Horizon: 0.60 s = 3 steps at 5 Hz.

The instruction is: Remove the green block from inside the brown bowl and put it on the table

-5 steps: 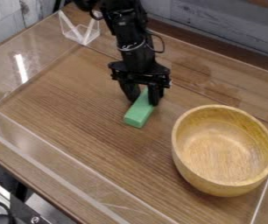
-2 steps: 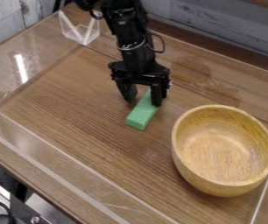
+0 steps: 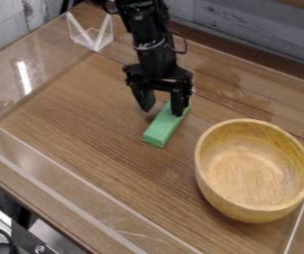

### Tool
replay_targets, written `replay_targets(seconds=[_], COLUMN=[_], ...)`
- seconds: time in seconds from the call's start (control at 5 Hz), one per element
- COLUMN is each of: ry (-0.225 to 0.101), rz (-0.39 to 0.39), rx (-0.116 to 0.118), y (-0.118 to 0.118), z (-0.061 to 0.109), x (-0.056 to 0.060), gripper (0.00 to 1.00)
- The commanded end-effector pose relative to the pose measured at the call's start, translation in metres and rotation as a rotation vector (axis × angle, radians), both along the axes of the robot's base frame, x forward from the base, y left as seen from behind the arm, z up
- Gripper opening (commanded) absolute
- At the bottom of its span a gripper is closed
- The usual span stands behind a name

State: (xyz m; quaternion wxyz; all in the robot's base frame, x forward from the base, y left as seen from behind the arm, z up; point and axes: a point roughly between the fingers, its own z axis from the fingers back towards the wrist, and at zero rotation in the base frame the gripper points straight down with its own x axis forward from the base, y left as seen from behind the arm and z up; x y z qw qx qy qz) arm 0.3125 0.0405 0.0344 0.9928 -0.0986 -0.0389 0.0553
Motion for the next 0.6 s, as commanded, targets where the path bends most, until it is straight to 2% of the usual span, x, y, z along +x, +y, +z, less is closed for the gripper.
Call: replay_targets(seconds=[0.0, 0.4], ry=[-0.059, -0.058], rz=[0.012, 0.022], rx=[0.015, 0.017], y=[0.013, 0.030], z=[0.027, 0.046], x=[0.010, 0.009], gripper=[1.00, 1.00])
